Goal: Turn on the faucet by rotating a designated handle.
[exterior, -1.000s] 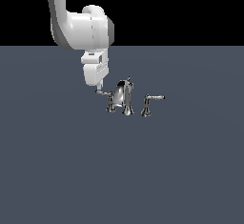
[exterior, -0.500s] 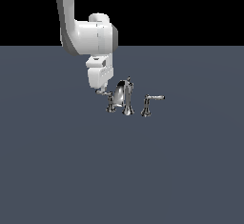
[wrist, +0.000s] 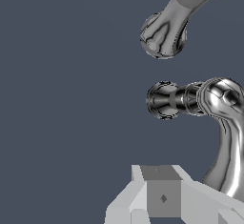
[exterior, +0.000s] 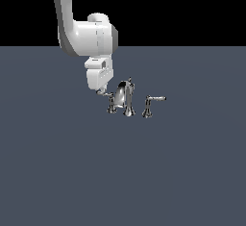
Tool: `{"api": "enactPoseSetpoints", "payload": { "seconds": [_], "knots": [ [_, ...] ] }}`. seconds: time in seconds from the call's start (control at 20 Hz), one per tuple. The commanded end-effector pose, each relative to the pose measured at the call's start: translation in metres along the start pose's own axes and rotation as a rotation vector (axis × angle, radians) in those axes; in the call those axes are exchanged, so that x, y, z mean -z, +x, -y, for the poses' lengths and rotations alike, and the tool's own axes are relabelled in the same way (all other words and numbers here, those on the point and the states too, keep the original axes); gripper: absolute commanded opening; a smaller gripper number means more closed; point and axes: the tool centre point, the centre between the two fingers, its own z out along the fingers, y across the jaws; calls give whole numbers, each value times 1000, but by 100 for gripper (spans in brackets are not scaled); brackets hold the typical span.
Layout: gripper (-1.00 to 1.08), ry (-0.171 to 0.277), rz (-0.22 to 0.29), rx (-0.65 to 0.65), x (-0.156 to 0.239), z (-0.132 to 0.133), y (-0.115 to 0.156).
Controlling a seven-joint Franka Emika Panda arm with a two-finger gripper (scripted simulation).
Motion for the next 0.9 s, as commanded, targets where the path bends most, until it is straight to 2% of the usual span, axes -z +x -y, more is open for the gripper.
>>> {"api": "enactPoseSetpoints", "payload": {
  "seconds": [0.0,0.5,0.55,0.85],
  "knots": [
    [-100,0,0,1,0,-7,-3],
    [-100,0,0,0,0,-34,-14],
    [-100,9,0,-12,0,-24,-5],
    [-100,7,0,-9,0,-40,-2]
  ]
}}
